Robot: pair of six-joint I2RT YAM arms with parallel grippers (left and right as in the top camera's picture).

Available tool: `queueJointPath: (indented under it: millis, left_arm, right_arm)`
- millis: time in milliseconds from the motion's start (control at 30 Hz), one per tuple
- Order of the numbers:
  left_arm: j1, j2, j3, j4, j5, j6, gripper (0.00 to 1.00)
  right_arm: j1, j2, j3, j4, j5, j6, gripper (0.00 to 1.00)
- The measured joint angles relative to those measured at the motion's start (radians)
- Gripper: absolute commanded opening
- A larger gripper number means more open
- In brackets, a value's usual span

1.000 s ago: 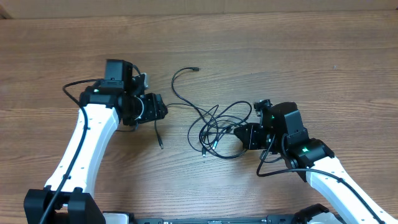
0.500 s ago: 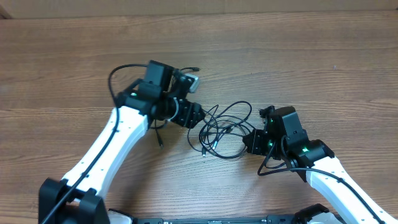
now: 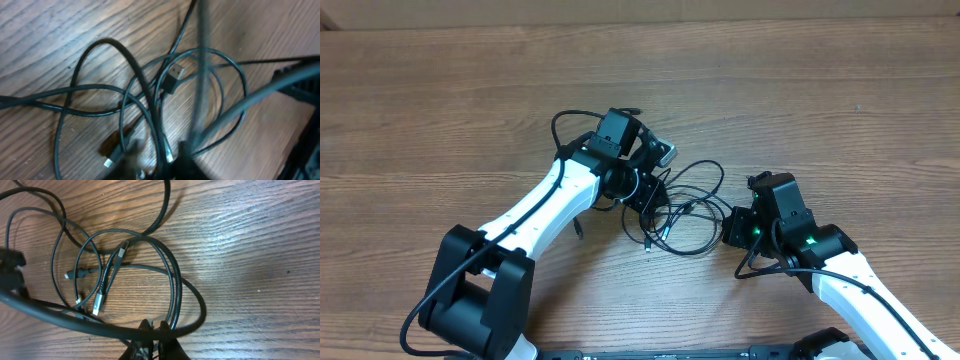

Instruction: Untangle cables

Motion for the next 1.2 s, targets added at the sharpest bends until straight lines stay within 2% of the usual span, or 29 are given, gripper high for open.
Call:
queueJointPath:
  millis: [133, 233, 500, 667, 767, 900, 1033, 1200]
  left_arm:
    - [0.015, -0.006, 0.057, -0.071, 0.0, 0.0, 0.04]
    - [0.048, -0.044, 0.179, -0.142, -0.001, 0.0, 0.04]
    - [0.168, -0.222, 0.705, -0.121, -0.001, -0.032, 0.04]
    - [0.19, -0.32, 0.919, -0.115, 0.0, -0.082, 0.04]
    - [0.19, -0.36, 0.95, -0.198, 0.006, -0.09, 0.04]
    - [0.19, -0.341, 0.945, -0.402, -0.008, -0.093, 0.04]
    - [0.19, -0.23, 0.895, -0.594, -0.094, -0.093, 0.04]
    - [0.19, -0.069, 0.802, -0.691, -0.171, -0.093, 0.04]
  right_arm:
    - [0.0, 0.0, 0.0, -0.003, 0.002, 0.0, 0.04]
    - [0.0, 0.0, 0.0, -0.006, 0.004, 0.002, 0.04]
    - [0.0, 0.0, 0.0, -0.006, 0.011, 0.003, 0.04]
    - [0.0, 0.0, 0.0, -0.006, 0.011, 0.003, 0.04]
    - [0.0, 0.0, 0.0, -0.006, 0.011, 0.003, 0.04]
    - [0.0, 0.0, 0.0, -0.006, 0.011, 0.003, 0.04]
    - [0.0, 0.0, 0.0, -0.006, 0.011, 0.003, 0.04]
    - [0.0, 0.0, 0.0, -0.006, 0.011, 0.003, 0.04]
